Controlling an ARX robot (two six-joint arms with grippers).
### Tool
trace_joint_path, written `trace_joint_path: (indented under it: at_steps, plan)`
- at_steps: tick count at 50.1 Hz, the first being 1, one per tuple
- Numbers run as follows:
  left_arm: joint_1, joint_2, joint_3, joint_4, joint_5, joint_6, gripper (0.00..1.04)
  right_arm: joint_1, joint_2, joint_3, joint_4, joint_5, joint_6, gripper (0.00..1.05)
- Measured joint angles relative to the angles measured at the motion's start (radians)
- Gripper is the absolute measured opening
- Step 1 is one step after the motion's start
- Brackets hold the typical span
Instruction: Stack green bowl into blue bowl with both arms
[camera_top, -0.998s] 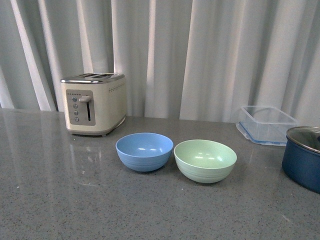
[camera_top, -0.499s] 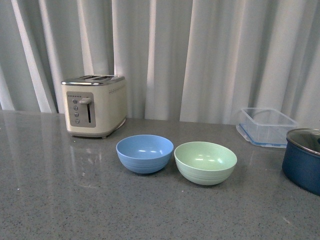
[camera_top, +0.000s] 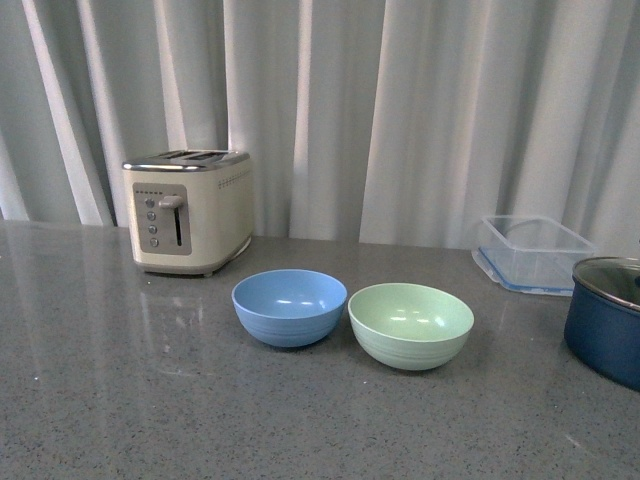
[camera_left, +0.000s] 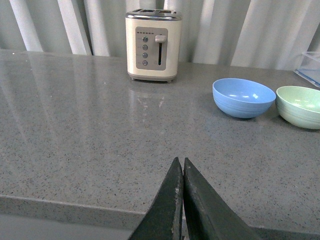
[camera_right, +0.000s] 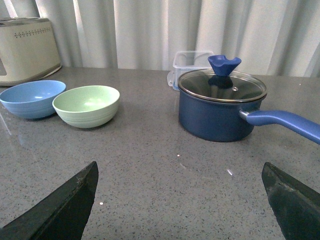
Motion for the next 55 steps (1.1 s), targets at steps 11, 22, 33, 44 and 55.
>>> trace_joint_path:
  at_steps: [11,22,33,44,55]
  plan:
    - [0.0,-0.067,0.0,-0.067,0.0,0.0,0.04,0.0,0.0,0.0,0.0,0.0,0.0,0.95]
    - [0.0,-0.255,0.0,-0.26,0.001,0.0,0.04,0.0,0.0,0.0,0.0,0.0,0.0,0.95]
    - [0.0,-0.257,0.0,-0.266,0.0,0.0,0.05,0.0,0.0,0.0,0.0,0.0,0.0,0.95]
    - [0.0,-0.259,0.0,-0.266,0.001,0.0,0.5,0.025,0.378,0.246,-0.452,0.08,-0.045,0.95]
    - [0.0,-0.259,0.0,-0.266,0.0,0.0,0.83,0.15,0.936,0.612,-0.488,0.167,-0.034,0.95]
